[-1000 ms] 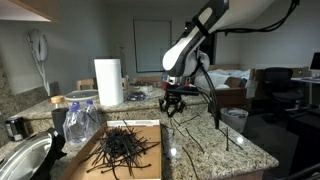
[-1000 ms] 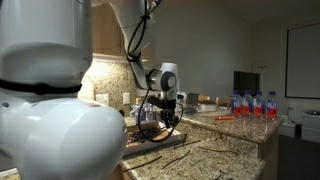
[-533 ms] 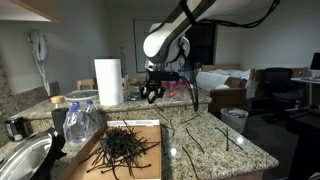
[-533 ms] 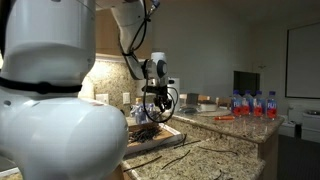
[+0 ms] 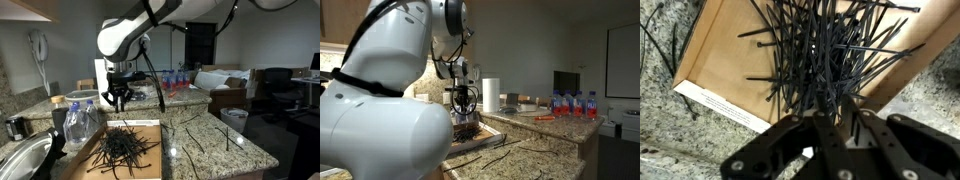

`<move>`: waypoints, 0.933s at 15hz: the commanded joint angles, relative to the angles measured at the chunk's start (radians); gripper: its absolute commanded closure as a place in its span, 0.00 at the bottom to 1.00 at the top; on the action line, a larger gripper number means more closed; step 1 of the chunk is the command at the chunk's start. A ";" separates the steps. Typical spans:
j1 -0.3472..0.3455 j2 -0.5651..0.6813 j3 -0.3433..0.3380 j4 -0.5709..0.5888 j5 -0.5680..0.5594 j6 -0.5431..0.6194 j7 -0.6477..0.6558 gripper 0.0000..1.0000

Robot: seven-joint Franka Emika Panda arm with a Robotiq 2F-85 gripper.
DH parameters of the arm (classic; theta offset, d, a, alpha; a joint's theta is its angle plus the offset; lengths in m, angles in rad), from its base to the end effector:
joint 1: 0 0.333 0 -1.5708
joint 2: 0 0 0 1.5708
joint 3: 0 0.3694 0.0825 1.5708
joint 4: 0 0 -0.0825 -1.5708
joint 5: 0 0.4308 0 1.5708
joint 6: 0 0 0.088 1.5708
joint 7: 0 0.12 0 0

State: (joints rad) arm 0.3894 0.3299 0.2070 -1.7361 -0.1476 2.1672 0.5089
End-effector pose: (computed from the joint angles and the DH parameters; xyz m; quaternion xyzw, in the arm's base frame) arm 0.6034 0.3845 0.4176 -0.9953 -0.0744 -0.0625 0.0030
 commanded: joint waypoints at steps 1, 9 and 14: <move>0.046 0.053 -0.035 0.099 -0.065 -0.121 0.074 0.45; 0.028 -0.073 -0.072 -0.044 -0.068 -0.117 0.143 0.01; -0.024 -0.178 -0.076 -0.250 -0.059 -0.006 0.206 0.00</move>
State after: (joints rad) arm 0.4076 0.2485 0.1291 -1.8224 -0.2064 2.0707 0.6656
